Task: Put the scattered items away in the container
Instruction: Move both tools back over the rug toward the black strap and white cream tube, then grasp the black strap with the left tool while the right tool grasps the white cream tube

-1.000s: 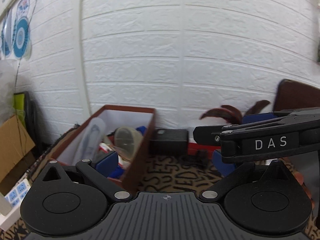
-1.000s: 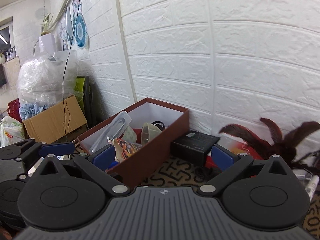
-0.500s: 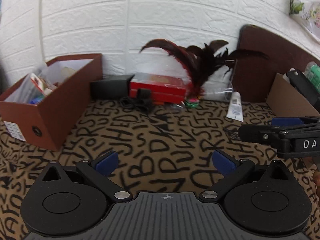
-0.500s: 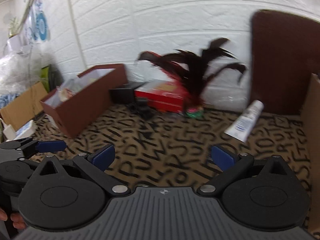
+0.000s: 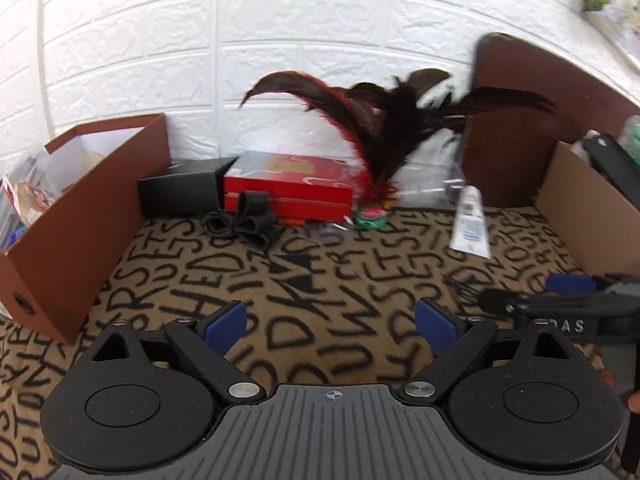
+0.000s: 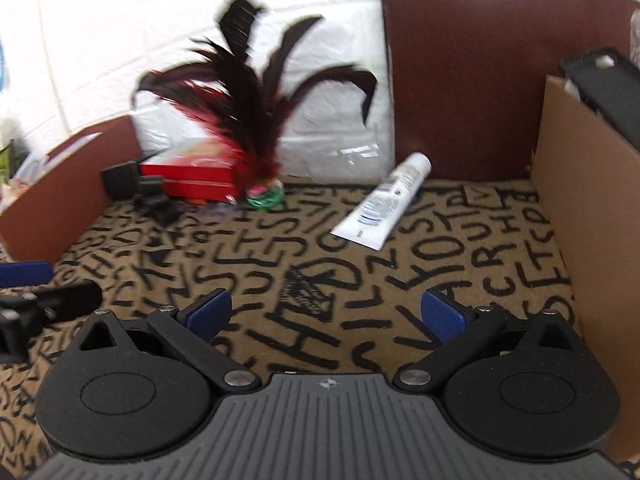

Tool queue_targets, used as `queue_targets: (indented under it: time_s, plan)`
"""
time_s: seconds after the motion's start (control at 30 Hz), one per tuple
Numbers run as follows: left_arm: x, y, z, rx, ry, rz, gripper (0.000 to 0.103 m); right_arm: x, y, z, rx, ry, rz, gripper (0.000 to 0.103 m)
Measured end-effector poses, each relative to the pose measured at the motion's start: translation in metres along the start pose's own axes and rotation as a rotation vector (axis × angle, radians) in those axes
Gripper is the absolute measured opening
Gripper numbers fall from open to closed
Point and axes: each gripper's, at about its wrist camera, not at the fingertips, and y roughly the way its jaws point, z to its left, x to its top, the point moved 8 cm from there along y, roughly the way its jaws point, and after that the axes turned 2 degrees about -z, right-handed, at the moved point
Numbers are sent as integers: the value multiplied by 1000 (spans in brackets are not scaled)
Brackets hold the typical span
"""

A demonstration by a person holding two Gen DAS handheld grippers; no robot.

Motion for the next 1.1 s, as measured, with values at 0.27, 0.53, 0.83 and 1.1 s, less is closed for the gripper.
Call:
queue_targets:
  time_s: [0.27, 0.53, 0.83, 1.1]
  plan:
    - [25, 39, 42, 93, -37, -19, 89, 13, 46, -16, -60, 5, -2, 92]
    - [48, 82, 58, 147, -54, -20, 89, 30, 78, -21, -109, 3, -30, 92]
    - [39, 135, 70, 112, -177, 112, 62, 38, 94, -26, -157, 5, -52, 78]
    - [32, 120, 63, 84, -217, 118, 23, 34, 83, -28, -137, 22, -62, 46]
